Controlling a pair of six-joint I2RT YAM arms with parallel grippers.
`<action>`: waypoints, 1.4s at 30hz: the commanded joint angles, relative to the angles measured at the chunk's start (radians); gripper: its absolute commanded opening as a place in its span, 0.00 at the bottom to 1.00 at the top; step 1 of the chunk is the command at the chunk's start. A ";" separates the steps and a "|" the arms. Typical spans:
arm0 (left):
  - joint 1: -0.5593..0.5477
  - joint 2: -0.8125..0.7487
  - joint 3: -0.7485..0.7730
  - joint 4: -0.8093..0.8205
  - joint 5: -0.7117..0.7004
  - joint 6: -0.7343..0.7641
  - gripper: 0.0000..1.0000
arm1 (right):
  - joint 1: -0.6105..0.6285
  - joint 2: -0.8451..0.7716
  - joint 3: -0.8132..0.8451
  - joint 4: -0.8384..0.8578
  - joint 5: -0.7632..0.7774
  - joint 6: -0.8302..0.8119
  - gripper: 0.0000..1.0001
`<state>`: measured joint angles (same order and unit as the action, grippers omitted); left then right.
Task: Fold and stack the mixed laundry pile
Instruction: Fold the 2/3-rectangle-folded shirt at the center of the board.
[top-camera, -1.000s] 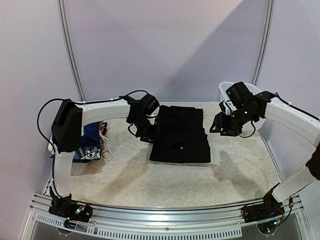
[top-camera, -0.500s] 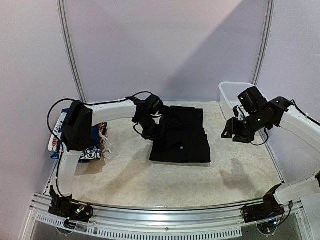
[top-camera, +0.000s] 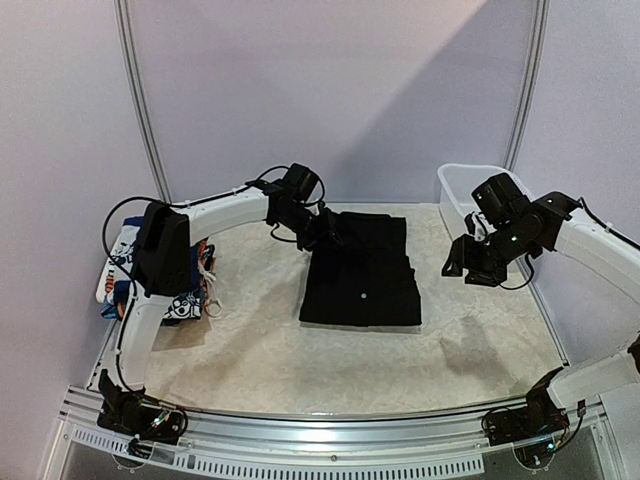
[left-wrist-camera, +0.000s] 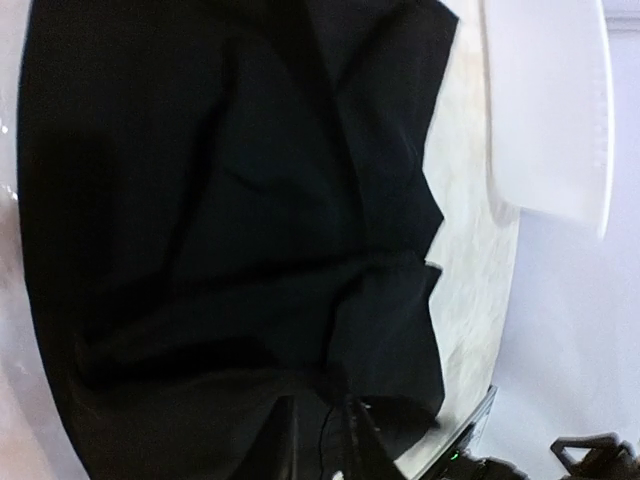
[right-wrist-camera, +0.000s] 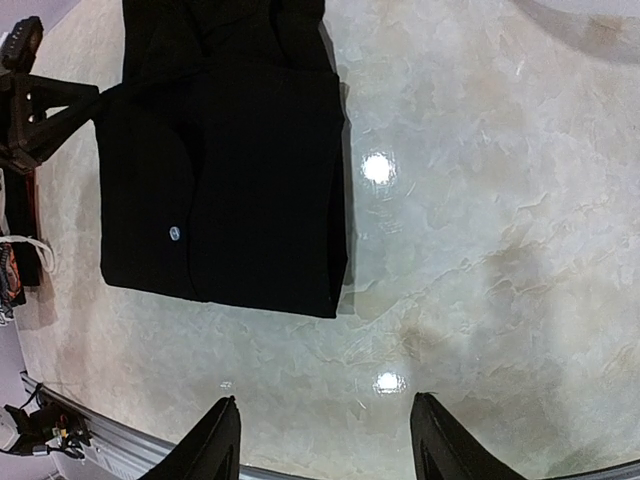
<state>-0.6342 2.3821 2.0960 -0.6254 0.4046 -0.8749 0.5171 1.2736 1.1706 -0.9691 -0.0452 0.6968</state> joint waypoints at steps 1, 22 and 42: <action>0.044 0.050 0.043 0.112 0.039 -0.160 0.21 | 0.000 0.037 0.042 0.023 0.000 0.008 0.59; -0.105 -0.253 -0.259 -0.116 -0.053 0.405 0.29 | 0.102 0.334 -0.010 0.338 -0.326 -0.055 0.36; -0.195 -0.231 -0.547 -0.045 -0.083 0.432 0.22 | 0.058 0.622 -0.142 0.474 -0.395 -0.086 0.27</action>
<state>-0.7929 2.1551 1.6379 -0.6933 0.3485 -0.4618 0.5709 1.8606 1.0885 -0.5186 -0.4374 0.6010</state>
